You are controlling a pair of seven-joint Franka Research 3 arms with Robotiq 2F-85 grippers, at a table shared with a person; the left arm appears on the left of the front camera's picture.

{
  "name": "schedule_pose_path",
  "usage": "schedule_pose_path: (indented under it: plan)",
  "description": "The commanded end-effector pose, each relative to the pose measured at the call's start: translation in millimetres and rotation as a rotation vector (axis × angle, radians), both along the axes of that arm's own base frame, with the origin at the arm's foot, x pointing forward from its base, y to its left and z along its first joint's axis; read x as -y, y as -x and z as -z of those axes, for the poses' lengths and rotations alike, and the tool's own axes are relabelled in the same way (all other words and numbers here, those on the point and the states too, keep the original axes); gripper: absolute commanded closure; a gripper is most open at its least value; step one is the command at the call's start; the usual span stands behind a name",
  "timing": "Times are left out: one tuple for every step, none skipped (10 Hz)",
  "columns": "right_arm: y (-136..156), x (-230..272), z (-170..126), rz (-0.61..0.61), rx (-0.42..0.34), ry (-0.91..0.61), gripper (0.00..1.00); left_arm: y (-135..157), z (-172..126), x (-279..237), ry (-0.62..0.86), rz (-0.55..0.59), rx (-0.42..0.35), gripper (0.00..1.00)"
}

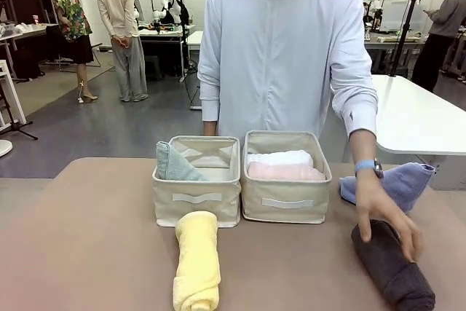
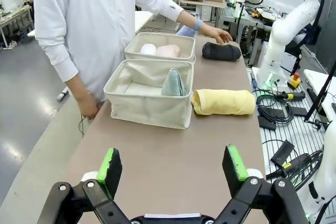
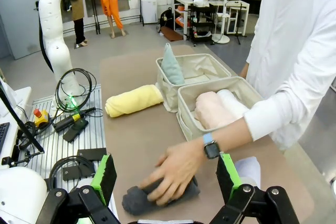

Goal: Sort the towels based on their folding style.
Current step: Pick up another triangle-folded towel from the table and place it in the left Fabric basket.

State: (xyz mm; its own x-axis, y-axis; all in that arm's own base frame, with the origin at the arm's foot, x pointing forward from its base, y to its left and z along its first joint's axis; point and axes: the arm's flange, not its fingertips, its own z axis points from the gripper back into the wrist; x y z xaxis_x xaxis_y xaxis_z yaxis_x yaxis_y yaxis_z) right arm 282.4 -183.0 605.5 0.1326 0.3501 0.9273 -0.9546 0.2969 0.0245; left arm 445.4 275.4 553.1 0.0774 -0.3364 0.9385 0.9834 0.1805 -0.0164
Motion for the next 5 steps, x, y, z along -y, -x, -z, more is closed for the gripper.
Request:
schedule_pose_path:
  plan:
    - [-2, -1, -1, -0.006, 0.024, -0.024, 0.0, 5, -3, 0, -0.023, 0.0, -0.004, 0.0]
    - [-2, -1, -1, -0.006, 0.024, -0.024, 0.0, 5, -3, 0, -0.023, 0.0, -0.004, 0.0]
    - [-2, -1, -1, -0.006, 0.024, -0.024, 0.0, 5, -3, 0, -0.023, 0.0, -0.004, 0.0]
    - [0, 0, 0, 0.0, 0.0, 0.0, 0.0, 5, -3, 0, -0.023, 0.0, -0.004, 0.0]
    - [6, -22, 1, -0.02, 0.004, 0.119, 0.0, 5, -3, 0, -0.023, 0.0, -0.004, 0.0]
